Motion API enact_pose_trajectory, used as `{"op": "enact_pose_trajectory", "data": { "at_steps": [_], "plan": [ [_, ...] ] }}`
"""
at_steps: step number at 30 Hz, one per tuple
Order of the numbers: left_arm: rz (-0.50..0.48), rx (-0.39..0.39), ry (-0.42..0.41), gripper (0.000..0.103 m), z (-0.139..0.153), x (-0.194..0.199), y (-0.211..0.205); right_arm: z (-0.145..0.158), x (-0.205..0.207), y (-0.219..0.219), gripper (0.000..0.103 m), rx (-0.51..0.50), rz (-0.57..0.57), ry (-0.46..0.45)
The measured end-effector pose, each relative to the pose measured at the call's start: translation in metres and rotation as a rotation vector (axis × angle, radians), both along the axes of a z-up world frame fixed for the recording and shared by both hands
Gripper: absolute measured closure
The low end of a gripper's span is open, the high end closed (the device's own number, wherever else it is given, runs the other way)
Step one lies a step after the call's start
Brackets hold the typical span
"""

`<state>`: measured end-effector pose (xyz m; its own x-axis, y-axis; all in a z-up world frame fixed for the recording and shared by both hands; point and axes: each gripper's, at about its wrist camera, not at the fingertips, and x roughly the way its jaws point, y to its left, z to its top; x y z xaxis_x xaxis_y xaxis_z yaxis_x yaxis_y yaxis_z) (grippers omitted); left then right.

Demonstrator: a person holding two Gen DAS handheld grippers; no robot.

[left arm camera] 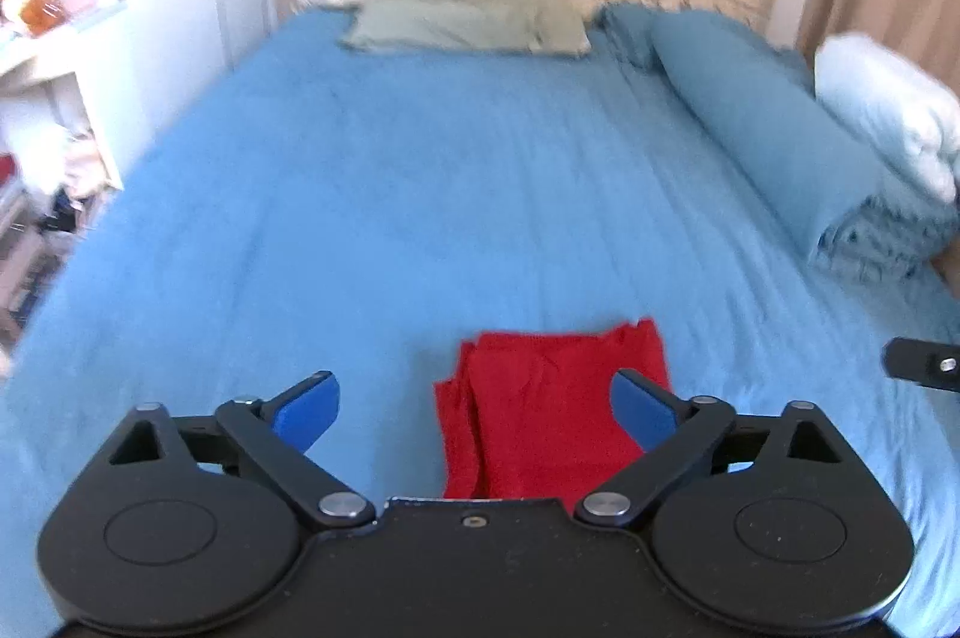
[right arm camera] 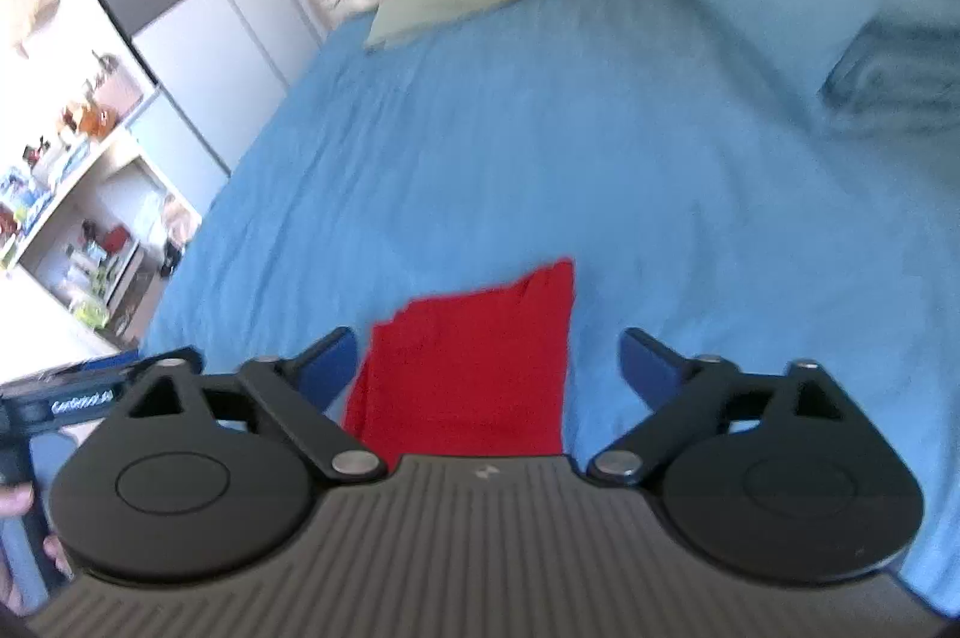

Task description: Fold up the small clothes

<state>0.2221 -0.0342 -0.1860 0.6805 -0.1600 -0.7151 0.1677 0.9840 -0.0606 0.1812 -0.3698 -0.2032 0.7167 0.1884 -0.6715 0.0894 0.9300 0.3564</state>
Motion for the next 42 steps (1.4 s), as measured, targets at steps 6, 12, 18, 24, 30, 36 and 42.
{"op": "enact_pose_trajectory", "data": {
  "at_steps": [6,12,18,24,30,36,42],
  "plan": [
    [0.068,0.001,-0.022,0.0,0.093,-0.07,0.011,0.106,-0.067,0.002,0.0,-0.155,-0.057,0.002],
    [0.089,0.059,0.067,0.0,0.139,-0.125,0.01,0.164,-0.128,0.018,0.0,-0.259,-0.069,0.11],
    [0.086,0.103,0.153,0.0,0.151,-0.169,0.002,0.179,-0.176,0.03,0.0,-0.284,-0.048,0.195],
    [0.065,0.155,0.154,0.0,0.156,-0.199,-0.01,0.176,-0.207,0.041,0.0,-0.299,-0.025,0.26],
    [0.05,0.185,0.151,0.0,0.157,-0.215,-0.018,0.176,-0.226,0.044,0.0,-0.297,-0.028,0.271],
    [0.044,0.184,0.143,0.0,0.159,-0.216,-0.021,0.176,-0.229,0.044,0.0,-0.287,-0.029,0.277],
    [0.038,0.179,0.142,0.0,0.162,-0.218,-0.024,0.179,-0.228,0.041,0.0,-0.29,-0.038,0.275]
  ]
}}
